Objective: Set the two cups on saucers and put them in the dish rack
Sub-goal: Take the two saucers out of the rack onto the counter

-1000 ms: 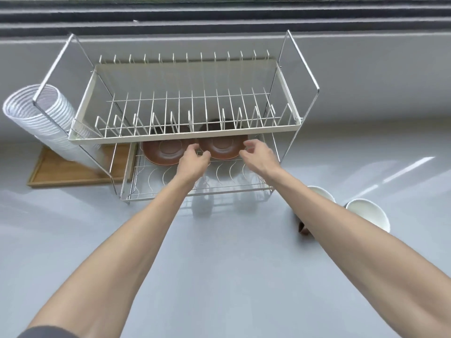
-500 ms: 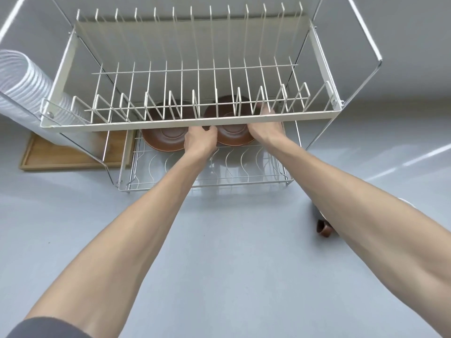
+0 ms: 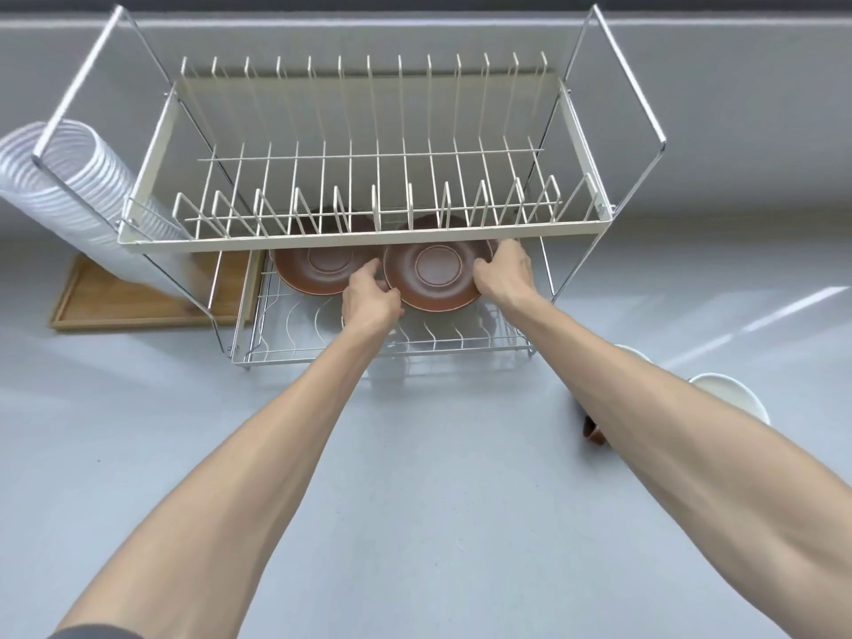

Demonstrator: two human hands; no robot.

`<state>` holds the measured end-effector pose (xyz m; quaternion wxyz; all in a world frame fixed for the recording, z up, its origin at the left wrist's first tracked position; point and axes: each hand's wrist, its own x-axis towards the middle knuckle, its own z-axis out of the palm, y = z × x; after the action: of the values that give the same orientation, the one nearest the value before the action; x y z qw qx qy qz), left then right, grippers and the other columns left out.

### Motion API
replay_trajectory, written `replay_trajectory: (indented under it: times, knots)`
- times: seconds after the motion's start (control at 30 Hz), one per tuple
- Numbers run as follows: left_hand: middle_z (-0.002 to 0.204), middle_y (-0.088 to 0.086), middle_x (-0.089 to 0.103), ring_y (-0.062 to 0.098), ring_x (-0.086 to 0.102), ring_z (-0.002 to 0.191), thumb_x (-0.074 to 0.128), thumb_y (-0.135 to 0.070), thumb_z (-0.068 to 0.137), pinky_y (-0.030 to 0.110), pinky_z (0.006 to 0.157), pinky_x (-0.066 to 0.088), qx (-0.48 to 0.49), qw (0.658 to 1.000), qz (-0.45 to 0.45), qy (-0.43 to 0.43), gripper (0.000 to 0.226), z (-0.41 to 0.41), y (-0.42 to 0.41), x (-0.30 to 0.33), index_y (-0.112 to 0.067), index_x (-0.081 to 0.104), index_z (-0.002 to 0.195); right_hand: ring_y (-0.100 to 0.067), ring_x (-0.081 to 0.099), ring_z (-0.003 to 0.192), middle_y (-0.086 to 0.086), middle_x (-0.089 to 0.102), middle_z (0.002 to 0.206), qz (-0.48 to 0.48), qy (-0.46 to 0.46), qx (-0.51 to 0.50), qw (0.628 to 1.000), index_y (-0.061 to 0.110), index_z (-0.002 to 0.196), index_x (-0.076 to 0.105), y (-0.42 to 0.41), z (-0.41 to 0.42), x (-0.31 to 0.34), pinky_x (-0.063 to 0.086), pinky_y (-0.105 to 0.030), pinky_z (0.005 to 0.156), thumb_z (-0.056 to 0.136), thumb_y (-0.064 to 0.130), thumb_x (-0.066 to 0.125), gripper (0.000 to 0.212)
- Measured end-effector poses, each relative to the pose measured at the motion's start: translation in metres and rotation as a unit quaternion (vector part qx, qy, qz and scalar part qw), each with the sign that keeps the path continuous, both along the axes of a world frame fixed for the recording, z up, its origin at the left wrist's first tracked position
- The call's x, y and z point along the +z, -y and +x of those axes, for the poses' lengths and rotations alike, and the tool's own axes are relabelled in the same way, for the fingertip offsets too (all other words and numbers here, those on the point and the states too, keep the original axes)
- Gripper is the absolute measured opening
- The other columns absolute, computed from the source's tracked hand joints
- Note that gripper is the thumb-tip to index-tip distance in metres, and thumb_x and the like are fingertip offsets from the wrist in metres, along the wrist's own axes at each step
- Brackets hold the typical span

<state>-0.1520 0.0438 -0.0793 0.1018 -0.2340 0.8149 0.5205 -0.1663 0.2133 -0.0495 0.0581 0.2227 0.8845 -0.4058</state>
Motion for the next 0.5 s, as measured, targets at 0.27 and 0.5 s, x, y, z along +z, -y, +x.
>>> replay_trajectory:
  times: [0.27, 0.5]
  knots:
    - [0.088, 0.006, 0.074, 0.031, 0.077, 0.09, 0.057, 0.009, 0.08, 0.046, 0.087, 0.062, 0.017, 0.999, 0.035, -0.013, 0.057, 0.028, 0.01, 0.021, -0.013, 0.064, 0.132, -0.031, 0.062, 0.121, -0.012, 0.069, 0.128, -0.014, -0.019, 0.008, 1.0, 0.008, 0.129, 0.066, 0.003, 0.038, 0.012, 0.051, -0.033, 0.098, 0.092, 0.005, 0.049, 0.041]
    - [0.092, 0.009, 0.073, 0.026, 0.072, 0.076, 0.048, 0.018, 0.082, 0.045, 0.081, 0.063, 0.027, 0.996, 0.082, -0.037, 0.057, 0.071, 0.013, 0.036, -0.007, 0.063, 0.131, -0.033, 0.069, 0.109, -0.01, 0.074, 0.118, -0.052, -0.022, -0.025, 0.998, 0.014, 0.121, 0.068, 0.007, 0.088, 0.021, 0.057, -0.046, 0.095, 0.092, 0.012, 0.05, 0.035]
